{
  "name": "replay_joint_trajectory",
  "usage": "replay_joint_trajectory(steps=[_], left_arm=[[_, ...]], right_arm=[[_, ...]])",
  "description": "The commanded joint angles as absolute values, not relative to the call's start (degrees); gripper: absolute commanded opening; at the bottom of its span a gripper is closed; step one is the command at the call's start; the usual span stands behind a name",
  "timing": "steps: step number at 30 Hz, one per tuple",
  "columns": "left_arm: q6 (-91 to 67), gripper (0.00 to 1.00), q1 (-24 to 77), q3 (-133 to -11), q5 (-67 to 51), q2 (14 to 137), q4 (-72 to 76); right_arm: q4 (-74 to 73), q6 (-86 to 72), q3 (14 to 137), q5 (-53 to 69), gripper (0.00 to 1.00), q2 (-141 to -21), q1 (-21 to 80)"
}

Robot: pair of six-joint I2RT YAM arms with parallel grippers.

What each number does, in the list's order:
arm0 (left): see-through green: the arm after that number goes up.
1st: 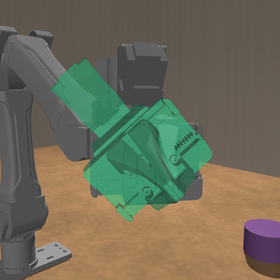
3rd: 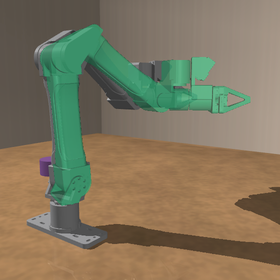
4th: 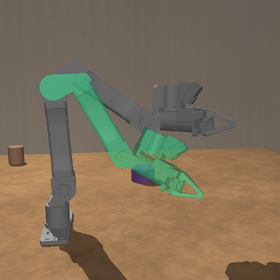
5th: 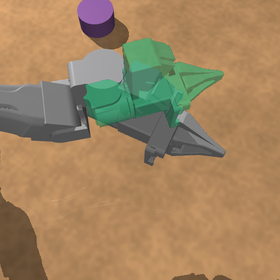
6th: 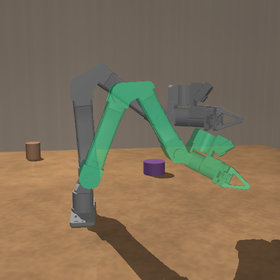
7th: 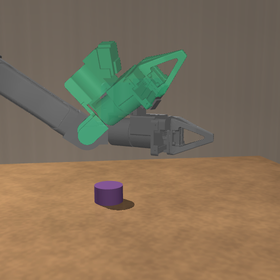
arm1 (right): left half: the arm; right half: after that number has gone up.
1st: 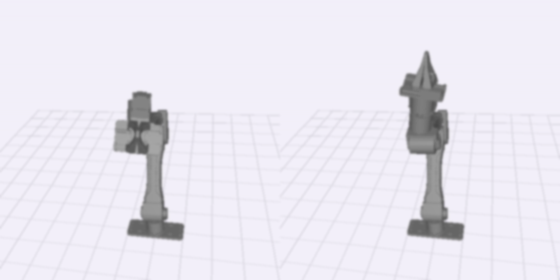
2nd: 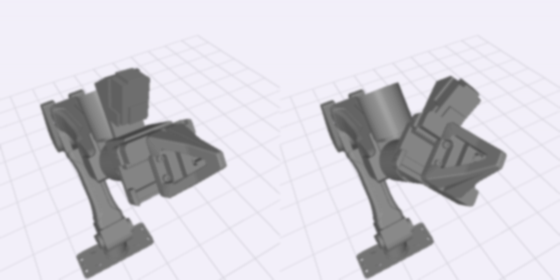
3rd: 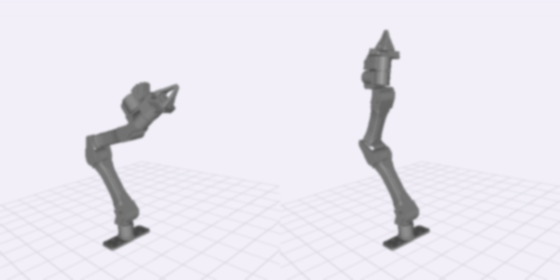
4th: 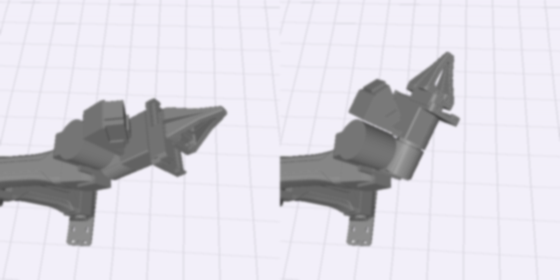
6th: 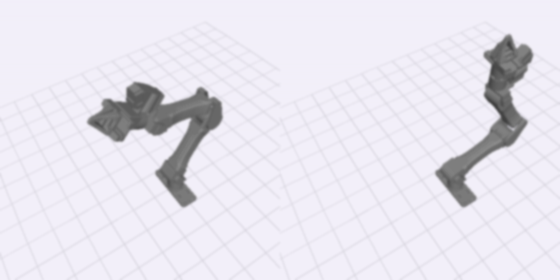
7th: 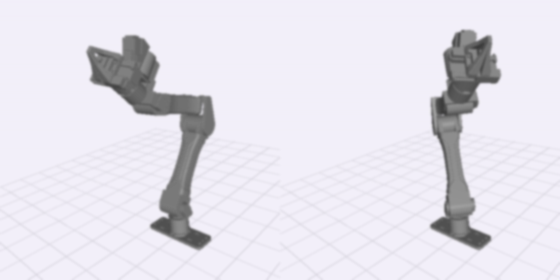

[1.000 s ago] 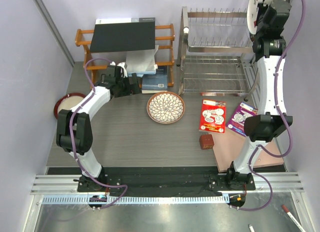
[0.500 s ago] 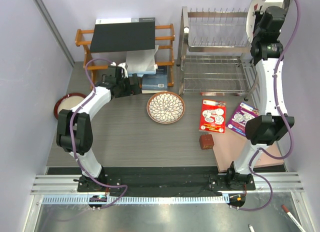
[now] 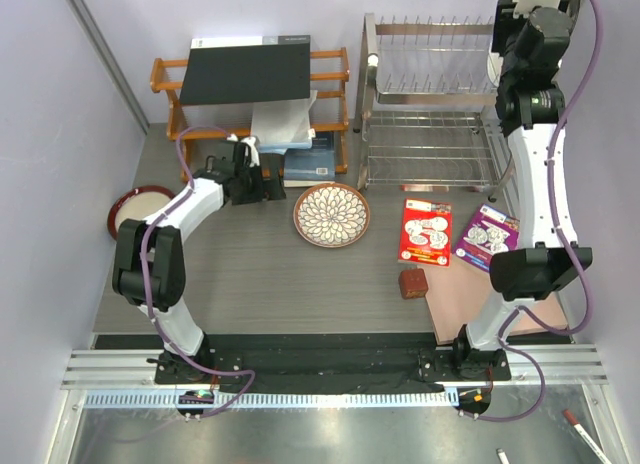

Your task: Load the plates into the dish rack

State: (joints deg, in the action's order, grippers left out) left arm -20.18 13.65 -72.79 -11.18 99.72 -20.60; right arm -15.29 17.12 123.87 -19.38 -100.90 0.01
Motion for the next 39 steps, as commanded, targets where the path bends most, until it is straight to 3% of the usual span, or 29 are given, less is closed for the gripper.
replay_joint_trajectory(steps=[1, 5, 13, 20, 27, 28, 32, 39], left_arm=[[-25.5, 1.0, 14.9, -70.1, -17.1, 98.3, -20.4], [-28.8, 1.0, 16.2, -69.0, -19.9, 100.7, -19.3], [-32.4, 0.84, 19.9, -69.1, -21.6, 106.3, -15.1], [-34.3, 0.79, 19.7, -70.3, -19.5, 110.5, -15.6], [-34.9, 0.78, 19.7, -67.4, -23.5, 110.0, -13.1], [-34.9, 0.75, 19.7, -66.1, -24.1, 109.6, -12.4], [-36.4, 0.45, 19.8, -62.1, -25.0, 107.7, -7.2], [-37.4, 0.34, 19.7, -59.3, -25.3, 106.8, -5.5]], right_arm=[[-11.3, 20.1, 126.9, -20.1, 0.62, -95.8, 2.4], [-10.7, 21.1, 126.1, -21.7, 0.61, -93.5, 2.9], [-11.9, 16.6, 116.2, -18.5, 0.61, -84.7, 4.0], [-19.7, 5.7, 103.8, -12.2, 0.57, -76.0, 4.2], [-28.2, -7.5, 80.7, 14.1, 0.55, -64.7, 4.3], [-28.6, -8.3, 78.1, 17.9, 0.56, -64.1, 4.6], [-28.9, -10.6, 66.7, 18.4, 0.56, -63.1, 6.1], [-25.1, -13.1, 58.7, 20.5, 0.56, -66.4, 9.0]])
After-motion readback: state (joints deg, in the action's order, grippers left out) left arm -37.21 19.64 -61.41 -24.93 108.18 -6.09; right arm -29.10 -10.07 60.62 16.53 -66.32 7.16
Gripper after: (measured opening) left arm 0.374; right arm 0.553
